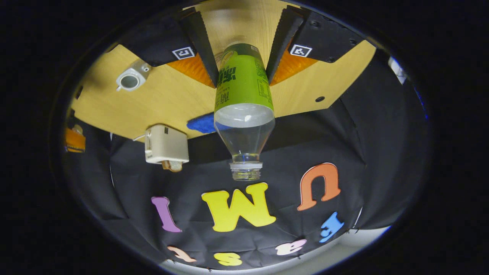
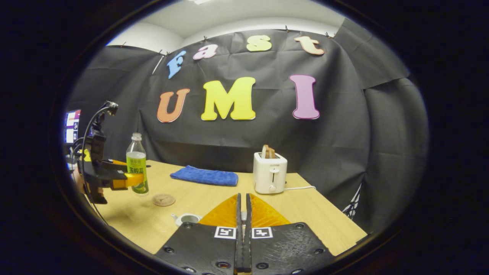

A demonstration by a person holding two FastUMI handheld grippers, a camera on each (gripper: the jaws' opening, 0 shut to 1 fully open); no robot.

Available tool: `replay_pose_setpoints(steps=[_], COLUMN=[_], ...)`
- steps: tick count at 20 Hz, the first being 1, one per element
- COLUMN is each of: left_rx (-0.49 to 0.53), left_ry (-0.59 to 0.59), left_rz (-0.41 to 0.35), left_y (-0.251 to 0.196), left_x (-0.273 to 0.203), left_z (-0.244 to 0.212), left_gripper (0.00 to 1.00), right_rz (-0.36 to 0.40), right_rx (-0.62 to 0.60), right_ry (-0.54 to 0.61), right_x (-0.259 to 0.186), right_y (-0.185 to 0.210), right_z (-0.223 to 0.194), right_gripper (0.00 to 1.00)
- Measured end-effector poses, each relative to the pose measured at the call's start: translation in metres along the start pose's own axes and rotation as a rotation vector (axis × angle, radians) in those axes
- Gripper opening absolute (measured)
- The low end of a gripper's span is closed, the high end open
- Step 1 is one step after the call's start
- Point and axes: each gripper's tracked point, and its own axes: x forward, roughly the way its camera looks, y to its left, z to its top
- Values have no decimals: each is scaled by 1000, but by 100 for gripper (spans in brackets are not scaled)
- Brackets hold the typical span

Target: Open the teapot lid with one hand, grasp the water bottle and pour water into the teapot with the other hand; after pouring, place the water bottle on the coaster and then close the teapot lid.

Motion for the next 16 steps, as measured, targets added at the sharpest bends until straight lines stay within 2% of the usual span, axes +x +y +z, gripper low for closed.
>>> replay_pose_setpoints(steps=[2, 4, 9, 16], left_rx=[-74, -117, -137, -127], left_ry=[-49, -64, -6, 45], left_rz=[-14, -33, -58, -76], left_y=[0, -3, -9, -13], left_x=[13, 28, 54, 67], left_z=[5, 3, -19, -36], left_gripper=[75, 75, 76, 75], right_rz=[-2, -1, 1, 24], right_rx=[3, 10, 9, 1], right_ry=[6, 15, 43, 64], right_x=[4, 8, 17, 27], right_y=[1, 4, 5, 19], right_z=[-3, -7, -17, -26], right_gripper=[2, 0, 0, 0])
